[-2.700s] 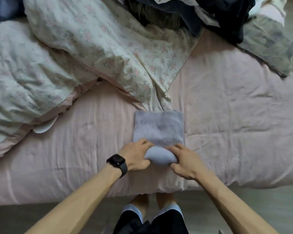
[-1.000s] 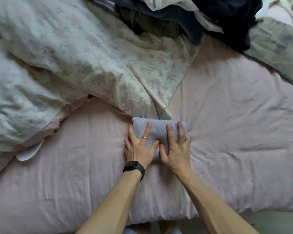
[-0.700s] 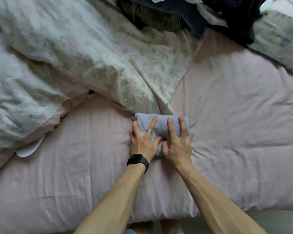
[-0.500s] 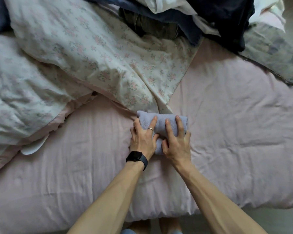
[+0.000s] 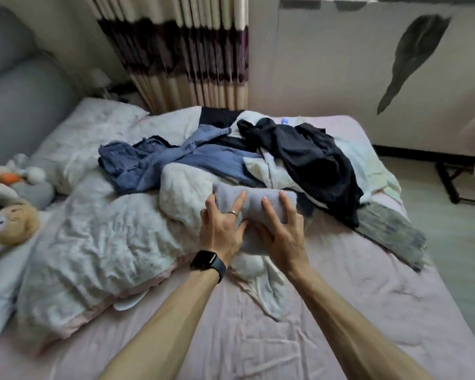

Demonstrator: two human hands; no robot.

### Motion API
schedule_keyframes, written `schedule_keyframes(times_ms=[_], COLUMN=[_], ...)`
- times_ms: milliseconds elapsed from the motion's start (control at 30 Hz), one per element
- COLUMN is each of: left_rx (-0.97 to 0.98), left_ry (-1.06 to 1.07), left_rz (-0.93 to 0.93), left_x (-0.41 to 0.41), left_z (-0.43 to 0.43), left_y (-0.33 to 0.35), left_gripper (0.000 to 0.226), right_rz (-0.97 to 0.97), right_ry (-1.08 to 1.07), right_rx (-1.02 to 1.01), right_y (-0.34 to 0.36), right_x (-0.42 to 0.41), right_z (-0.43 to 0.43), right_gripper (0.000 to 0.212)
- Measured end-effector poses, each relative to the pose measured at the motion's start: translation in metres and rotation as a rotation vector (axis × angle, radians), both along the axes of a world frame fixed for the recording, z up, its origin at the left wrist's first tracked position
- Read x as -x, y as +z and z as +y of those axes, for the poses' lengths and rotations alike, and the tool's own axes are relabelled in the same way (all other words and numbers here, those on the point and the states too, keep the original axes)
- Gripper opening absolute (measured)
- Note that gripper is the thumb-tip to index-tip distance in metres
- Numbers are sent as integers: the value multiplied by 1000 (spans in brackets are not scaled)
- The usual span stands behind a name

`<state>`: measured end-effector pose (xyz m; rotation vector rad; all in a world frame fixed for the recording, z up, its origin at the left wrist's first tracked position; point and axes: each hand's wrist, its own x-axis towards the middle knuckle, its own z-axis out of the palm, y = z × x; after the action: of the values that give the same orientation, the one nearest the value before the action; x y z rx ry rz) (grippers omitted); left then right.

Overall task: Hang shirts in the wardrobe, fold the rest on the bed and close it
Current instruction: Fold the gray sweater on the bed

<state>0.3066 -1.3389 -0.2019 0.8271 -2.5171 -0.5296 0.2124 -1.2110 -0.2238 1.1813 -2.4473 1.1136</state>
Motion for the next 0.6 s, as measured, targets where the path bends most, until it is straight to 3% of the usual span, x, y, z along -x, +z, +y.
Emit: schedule_keyframes(times_ms=[167, 300, 600], left_rx=[163, 274, 545], left_ry=[150, 386, 958], left_rz=[111, 179, 224], left_x=[-23, -62, -207], left_z=[-22, -21, 69], left_y=[116, 196, 330], left_gripper=[70, 67, 68], right_rz=[111, 208, 329], right_ry=[203, 411, 913], right_rx=[119, 257, 565], right_y=[113, 192, 324], right_x=[4, -11, -144], right_z=[-39, -73, -84], right_gripper=[52, 53, 48])
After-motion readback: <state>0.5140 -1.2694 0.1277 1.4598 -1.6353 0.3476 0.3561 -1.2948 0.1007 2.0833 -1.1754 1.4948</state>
